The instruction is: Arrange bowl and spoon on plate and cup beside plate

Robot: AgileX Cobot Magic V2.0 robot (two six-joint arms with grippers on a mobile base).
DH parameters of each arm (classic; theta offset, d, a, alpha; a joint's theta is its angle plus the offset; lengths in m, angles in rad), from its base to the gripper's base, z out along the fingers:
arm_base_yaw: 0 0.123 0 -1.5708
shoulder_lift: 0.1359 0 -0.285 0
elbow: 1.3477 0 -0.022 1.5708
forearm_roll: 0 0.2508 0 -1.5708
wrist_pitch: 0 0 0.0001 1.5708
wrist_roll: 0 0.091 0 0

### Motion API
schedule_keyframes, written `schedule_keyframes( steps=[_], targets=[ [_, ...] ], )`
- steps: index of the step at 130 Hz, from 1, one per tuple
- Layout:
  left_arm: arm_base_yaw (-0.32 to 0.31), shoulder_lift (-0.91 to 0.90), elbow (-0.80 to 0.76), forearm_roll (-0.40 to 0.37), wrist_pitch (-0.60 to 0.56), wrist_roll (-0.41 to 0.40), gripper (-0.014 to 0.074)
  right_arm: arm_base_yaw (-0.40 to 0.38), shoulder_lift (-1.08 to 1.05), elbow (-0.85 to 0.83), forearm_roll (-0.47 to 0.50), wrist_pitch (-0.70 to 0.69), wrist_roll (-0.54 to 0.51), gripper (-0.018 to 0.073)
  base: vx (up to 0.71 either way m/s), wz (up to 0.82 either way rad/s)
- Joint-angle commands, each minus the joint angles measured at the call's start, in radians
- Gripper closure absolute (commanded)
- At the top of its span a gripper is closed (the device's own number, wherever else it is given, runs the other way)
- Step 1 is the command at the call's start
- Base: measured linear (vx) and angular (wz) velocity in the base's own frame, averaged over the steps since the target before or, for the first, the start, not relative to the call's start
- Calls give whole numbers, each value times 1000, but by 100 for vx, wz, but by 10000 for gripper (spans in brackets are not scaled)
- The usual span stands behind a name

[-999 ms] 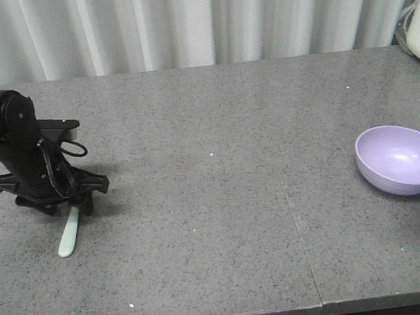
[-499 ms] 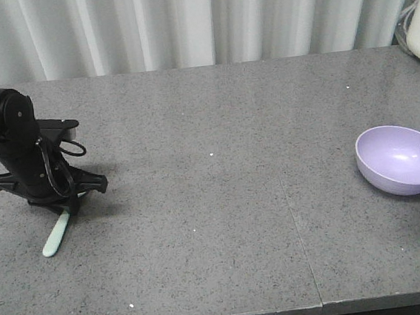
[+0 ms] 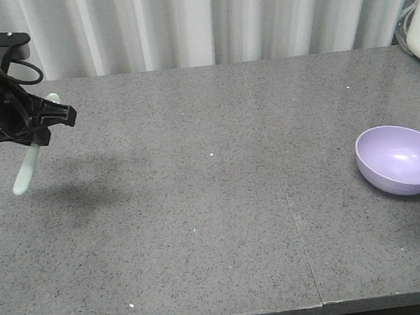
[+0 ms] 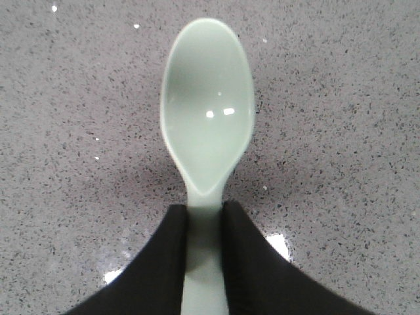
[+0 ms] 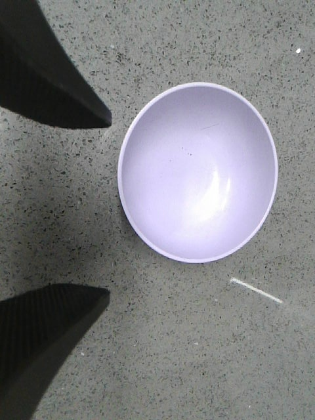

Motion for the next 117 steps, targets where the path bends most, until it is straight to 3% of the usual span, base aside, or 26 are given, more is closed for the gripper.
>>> schedule_keyframes(
  steps=[1, 92, 117],
  targets=[
    [-2, -54, -28, 3, -27, -6, 604, -3, -14, -35, -19, -46, -2, 62, 0, 0],
    [-2, -53, -28, 3, -20, -6, 604, -4, -13, -35, 21, -67, 3, 62, 0, 0],
    [-2, -53, -28, 3, -21, -6, 604, -36, 106, -142, 29, -16, 18, 64, 0, 0]
  ],
)
